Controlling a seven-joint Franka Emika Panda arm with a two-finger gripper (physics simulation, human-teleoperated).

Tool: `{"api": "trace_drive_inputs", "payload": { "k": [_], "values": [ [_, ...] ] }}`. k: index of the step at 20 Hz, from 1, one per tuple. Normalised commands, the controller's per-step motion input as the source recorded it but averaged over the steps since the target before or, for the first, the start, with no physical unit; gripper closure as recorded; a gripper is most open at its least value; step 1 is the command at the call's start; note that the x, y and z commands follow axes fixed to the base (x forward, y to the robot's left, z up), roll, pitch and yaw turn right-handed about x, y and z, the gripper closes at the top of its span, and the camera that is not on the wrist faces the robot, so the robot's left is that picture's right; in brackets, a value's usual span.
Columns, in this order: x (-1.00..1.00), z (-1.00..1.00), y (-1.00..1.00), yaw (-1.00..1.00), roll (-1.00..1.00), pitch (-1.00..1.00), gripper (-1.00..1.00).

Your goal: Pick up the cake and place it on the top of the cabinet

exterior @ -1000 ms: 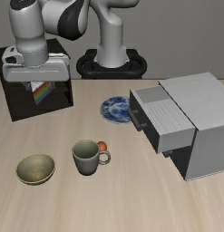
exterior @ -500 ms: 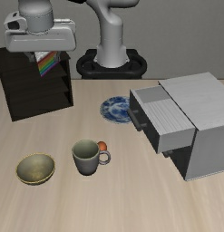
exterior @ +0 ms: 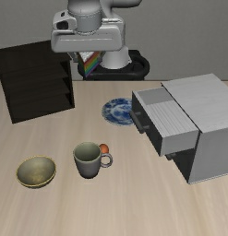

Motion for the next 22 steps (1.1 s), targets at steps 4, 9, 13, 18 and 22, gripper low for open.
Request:
{"api": "trace_drive_inputs", "payload": {
  "k": [4,9,13,18,22],
  "values": [
    [0.0,0.0,1.0,0.0,0.0,0.0,1.0],
    [0.0,0.0,1.0,0.0,0.0,0.0,1.0],
    [0.0,0.0,1.0,0.0,0.0,0.0,1.0],
    [0.0,0.0,1.0,0.0,0.0,0.0,1.0],
    [0.5,0.0,0.5,0.0,0.0,0.0,1.0]
  ]
}}
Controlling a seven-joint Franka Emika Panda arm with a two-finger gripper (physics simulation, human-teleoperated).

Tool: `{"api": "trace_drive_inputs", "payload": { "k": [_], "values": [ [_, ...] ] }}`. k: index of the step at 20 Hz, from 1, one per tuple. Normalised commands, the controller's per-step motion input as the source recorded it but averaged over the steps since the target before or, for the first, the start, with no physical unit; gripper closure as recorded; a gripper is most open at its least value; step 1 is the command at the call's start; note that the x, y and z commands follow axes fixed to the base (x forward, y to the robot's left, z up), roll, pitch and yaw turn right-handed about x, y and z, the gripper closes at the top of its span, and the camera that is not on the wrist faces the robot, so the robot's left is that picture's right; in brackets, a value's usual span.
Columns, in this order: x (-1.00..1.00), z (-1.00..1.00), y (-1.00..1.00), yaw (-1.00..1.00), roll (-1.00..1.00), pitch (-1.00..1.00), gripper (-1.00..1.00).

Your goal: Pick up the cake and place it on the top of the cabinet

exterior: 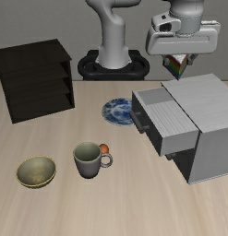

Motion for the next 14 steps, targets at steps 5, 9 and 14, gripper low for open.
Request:
{"api": "trace_drive_inputs", "payload": {
  "k": [5,9,14],
  "values": [
    [1.0,0.0,0.0,0.0,0.0,0.0,1.0],
    [0.0,0.0,1.0,0.0,0.0,0.0,1.0],
    [0.2,0.0,0.4,0.0,0.0,0.0,-1.0]
  ]
}}
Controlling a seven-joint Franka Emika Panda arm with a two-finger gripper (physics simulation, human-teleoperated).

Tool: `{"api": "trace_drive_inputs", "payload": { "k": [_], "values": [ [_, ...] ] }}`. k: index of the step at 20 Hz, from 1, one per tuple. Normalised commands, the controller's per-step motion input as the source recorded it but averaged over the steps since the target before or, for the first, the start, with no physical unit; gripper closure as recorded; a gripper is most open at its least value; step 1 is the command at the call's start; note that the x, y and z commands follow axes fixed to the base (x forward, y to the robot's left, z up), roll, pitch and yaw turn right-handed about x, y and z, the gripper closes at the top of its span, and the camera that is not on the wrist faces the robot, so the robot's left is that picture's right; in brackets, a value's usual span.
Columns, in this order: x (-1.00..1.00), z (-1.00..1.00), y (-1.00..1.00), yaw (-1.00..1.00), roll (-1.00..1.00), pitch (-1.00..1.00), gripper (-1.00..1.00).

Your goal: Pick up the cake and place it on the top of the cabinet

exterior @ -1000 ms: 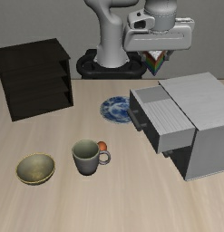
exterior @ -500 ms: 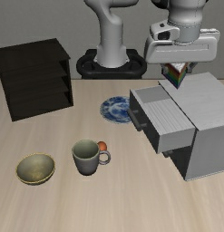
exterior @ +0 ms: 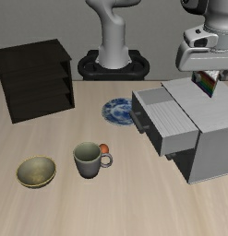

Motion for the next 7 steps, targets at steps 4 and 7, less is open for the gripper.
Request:
{"api": "trace_drive_inputs", "payload": {
  "k": [4,7],
  "values": [
    [0.0,0.0,0.0,0.0,0.0,0.0,-1.0],
    [0.0,0.0,0.0,0.0,0.0,0.0,-1.0]
  ]
}}
